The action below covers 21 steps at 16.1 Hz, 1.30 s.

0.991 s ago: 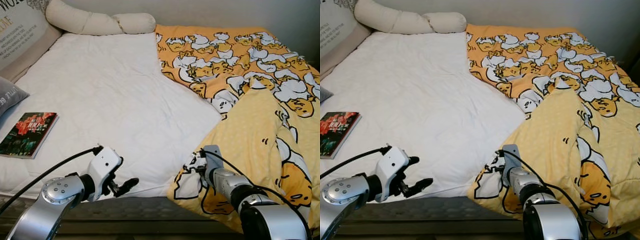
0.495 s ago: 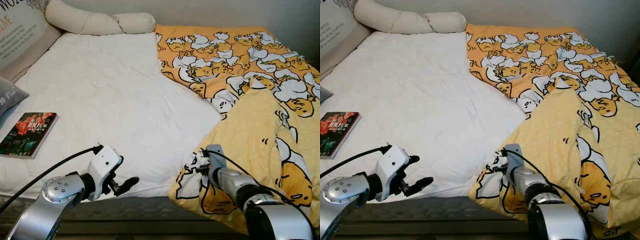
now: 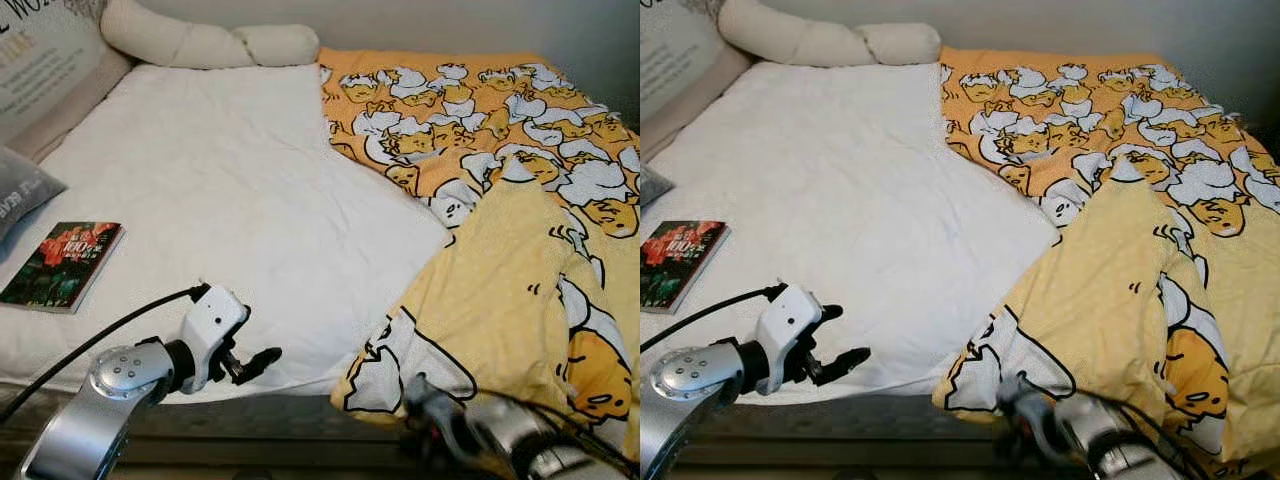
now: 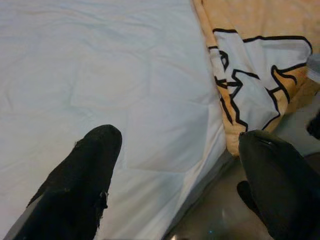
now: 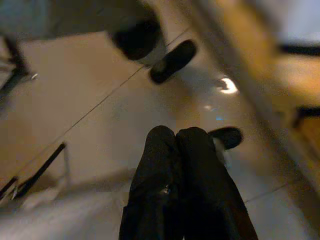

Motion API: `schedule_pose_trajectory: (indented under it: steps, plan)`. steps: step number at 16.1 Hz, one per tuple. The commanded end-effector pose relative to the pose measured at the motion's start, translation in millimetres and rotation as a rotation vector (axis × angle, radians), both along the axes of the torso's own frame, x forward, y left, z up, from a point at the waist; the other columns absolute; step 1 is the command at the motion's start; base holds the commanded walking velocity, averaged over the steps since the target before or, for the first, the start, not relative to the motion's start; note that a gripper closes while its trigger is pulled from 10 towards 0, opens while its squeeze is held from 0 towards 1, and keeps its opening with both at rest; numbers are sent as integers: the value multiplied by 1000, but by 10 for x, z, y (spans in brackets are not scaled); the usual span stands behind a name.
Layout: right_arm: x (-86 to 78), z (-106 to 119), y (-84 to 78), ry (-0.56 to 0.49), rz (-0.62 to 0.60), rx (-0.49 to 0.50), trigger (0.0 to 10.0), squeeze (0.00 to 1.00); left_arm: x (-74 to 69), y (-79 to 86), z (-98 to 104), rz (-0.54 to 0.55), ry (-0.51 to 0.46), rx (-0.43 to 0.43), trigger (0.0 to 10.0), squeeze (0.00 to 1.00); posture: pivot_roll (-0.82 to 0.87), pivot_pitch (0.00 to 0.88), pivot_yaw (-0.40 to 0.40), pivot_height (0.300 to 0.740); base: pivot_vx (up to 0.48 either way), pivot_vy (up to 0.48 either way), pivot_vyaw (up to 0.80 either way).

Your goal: Clean up the room

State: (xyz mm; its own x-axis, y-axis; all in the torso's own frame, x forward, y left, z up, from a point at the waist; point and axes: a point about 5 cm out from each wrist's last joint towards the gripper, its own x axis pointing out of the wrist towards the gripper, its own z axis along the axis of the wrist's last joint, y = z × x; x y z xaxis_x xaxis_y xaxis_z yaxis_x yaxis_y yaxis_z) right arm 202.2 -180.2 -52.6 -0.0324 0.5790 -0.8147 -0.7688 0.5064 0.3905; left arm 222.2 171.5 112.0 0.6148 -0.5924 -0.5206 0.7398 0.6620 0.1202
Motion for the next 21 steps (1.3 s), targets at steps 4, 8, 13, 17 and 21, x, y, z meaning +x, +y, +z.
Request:
schedule_pose_trajectory:
  steps: [4, 8, 13, 17, 21]
  plan:
    - [142, 2, 46, -250, -99, -63, 9961, 0, 24, 1, -2, -12, 3, 7, 10000, 0, 274, 0, 19, 740, 0, 0, 0]
    - [473, 288, 171, -244, -300, 229, 10000, 1000, 31, -13, 0, -20, 2, 9, 10000, 0, 273, 0, 25, 740, 0, 0, 0]
    - [961, 612, 267, -488, -546, 221, 10000, 1000, 49, -17, 6, -24, -1, 12, 10000, 0, 276, 0, 27, 740, 0, 0, 0]
    - [1230, 803, 302, -643, -716, 92, 10000, 1000, 66, -23, 10, -26, -3, 15, 10000, 0, 283, 0, 27, 740, 0, 0, 0]
    - [1327, 847, 452, -794, -716, -189, 10000, 1000, 59, -31, 7, -26, -4, 15, 10000, 0, 288, 0, 24, 740, 0, 0, 0]
